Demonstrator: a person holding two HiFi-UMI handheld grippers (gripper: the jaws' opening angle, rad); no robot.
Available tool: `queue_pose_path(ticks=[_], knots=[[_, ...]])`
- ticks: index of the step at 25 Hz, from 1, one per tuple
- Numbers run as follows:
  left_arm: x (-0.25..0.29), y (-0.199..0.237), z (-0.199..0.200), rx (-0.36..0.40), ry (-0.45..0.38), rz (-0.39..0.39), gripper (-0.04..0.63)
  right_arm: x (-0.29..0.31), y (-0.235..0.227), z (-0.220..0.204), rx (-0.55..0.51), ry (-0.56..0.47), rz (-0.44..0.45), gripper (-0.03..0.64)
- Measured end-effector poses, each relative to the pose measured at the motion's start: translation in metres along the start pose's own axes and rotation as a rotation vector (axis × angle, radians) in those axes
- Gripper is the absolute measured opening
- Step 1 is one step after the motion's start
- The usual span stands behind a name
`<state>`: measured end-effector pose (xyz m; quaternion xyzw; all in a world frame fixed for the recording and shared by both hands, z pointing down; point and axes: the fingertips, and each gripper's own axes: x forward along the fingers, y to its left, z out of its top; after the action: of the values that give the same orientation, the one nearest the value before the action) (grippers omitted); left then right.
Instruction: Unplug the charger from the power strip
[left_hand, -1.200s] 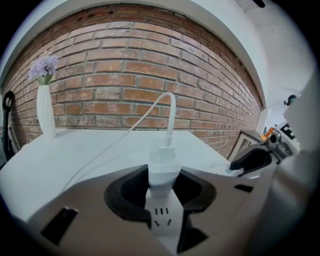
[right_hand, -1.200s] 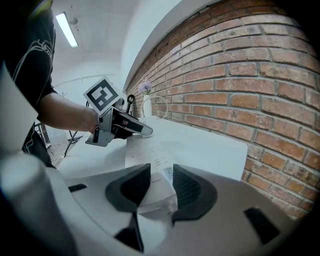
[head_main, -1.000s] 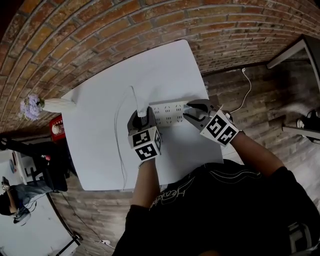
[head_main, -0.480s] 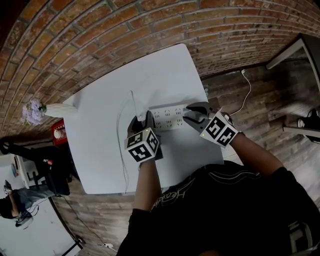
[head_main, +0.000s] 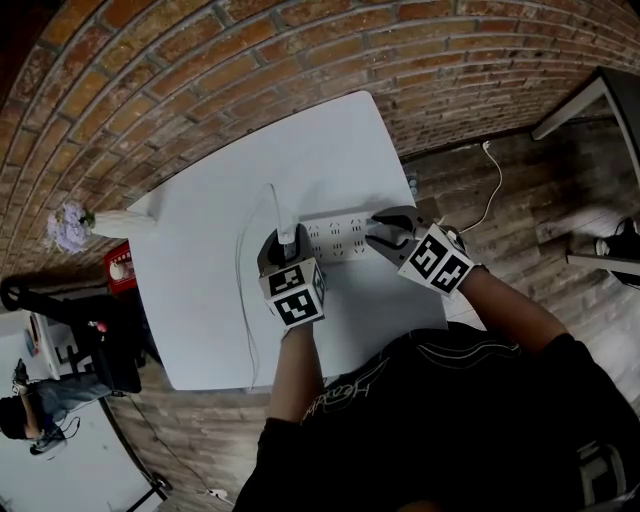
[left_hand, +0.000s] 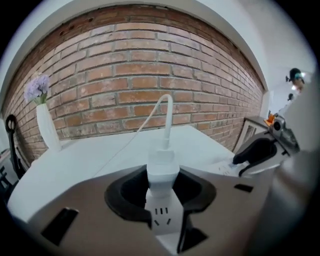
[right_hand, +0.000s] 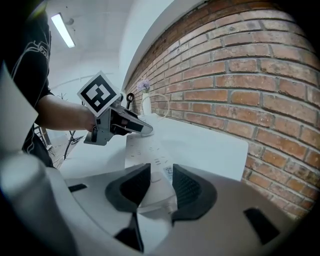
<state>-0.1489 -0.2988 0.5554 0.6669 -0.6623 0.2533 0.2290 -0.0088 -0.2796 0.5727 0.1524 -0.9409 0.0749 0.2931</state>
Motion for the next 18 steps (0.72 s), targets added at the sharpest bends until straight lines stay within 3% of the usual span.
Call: queue_pose_path(ticks=[3,5,7,10,12,16,18], knots=[[0.0011,0.0049,-0.0029,-0.154,0.019,-0.082,0.135,0.0001,0.0001,-0.0003,-0.002,-0.001,0.006,0.117],[0.0013,0.0064,-0.0040,-0.182,0.032,-0.087,0.135,0.0002,-0.0001,0.0003,-0.002,-0.002,0.006,0.117],[0.0005,0.0067,-0.0019,-0.127,0.027,-0.045,0.134,0.0010,0.0000,0.0012,-0.002,-0.001,0.005,0.117],[-0.0024,0.0020,0.0031,0.049,0.011,0.042,0.133,0.0014,0.0007,0.0016,-0.002,0.002,0.005,0.117],[-0.0033,-0.0008,0.0040,0.081,0.011,0.050,0.133,0.0008,0.0004,0.0013,-0.001,0.003,0.005,0.117],[-0.0029,0.0074,0.0018,-0.141,0.022,-0.060,0.134,0.0013,0.0009,0.0016,0.001,-0.001,0.006,0.117],[-0.0042,0.0075,0.0026,-0.114,0.026,-0.054,0.133,0.0013,0.0009,0.0016,0.001,-0.002,0.007,0.117]])
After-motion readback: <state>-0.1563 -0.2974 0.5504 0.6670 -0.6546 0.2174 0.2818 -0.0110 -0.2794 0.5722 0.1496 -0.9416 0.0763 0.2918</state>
